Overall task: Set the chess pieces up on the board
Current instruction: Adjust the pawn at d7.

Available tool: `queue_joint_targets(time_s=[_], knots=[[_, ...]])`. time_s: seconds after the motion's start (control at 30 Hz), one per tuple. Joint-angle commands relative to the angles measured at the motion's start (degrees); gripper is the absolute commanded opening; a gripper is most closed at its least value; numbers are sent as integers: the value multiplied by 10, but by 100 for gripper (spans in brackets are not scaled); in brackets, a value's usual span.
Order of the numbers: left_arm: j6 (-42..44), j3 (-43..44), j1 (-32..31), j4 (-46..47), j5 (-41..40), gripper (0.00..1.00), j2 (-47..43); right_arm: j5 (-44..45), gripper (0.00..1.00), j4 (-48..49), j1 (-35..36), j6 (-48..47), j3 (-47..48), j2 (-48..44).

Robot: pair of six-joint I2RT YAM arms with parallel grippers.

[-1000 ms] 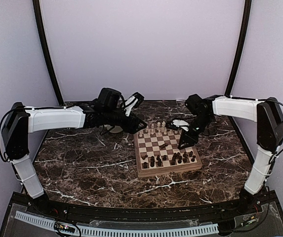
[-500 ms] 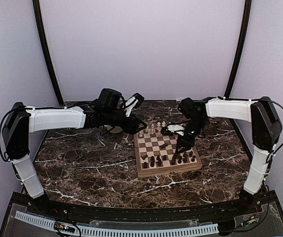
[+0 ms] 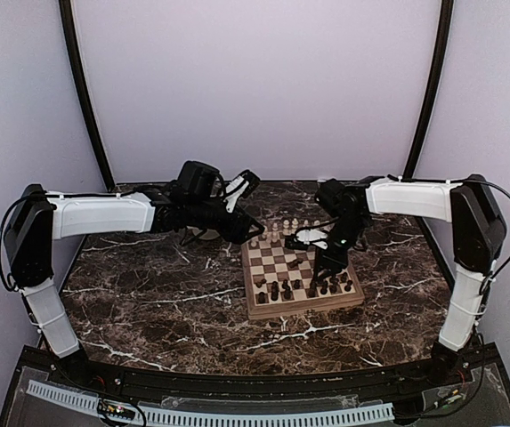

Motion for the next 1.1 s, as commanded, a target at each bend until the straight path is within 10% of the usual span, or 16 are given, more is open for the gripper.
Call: queue_joint_targets(time_s=[0.0, 1.07], knots=[[9, -7, -1, -2, 12, 67, -16, 3, 33, -11, 7, -10, 19, 7], [9, -9, -1, -2, 15, 67, -16, 6, 31, 1, 14, -9, 37, 34]])
